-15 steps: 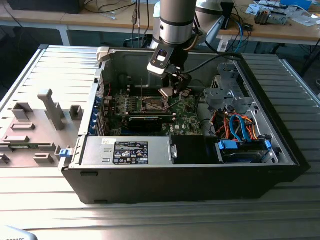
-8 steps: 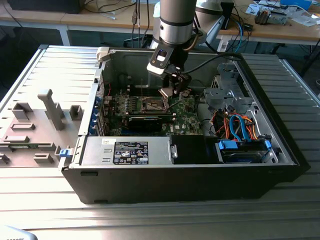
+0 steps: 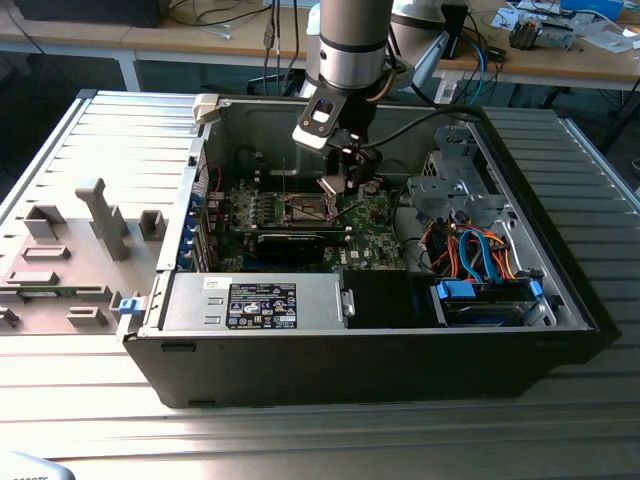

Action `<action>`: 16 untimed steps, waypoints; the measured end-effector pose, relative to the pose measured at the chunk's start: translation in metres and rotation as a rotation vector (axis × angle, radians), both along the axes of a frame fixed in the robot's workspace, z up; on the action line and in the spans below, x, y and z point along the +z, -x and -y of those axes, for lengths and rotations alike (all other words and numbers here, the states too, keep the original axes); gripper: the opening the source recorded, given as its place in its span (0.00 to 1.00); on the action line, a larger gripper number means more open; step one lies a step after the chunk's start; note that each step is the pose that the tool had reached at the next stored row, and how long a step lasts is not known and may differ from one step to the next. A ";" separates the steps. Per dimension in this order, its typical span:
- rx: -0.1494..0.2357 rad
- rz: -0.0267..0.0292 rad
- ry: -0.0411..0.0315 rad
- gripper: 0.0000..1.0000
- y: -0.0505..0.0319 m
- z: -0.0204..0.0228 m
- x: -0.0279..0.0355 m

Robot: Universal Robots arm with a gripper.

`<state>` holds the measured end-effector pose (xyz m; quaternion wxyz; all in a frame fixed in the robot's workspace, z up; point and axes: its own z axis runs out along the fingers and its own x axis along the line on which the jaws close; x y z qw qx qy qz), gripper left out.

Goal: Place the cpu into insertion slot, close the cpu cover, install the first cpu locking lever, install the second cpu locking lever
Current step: 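Place the cpu into insertion slot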

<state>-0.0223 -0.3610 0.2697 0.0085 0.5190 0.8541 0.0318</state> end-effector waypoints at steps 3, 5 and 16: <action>-0.005 0.0000 0.0000 0.54 0.0000 0.0000 -0.0001; -0.010 0.0000 0.0000 0.54 0.0000 0.0000 -0.0002; -0.038 0.0000 0.0000 0.54 0.0000 0.0000 -0.0006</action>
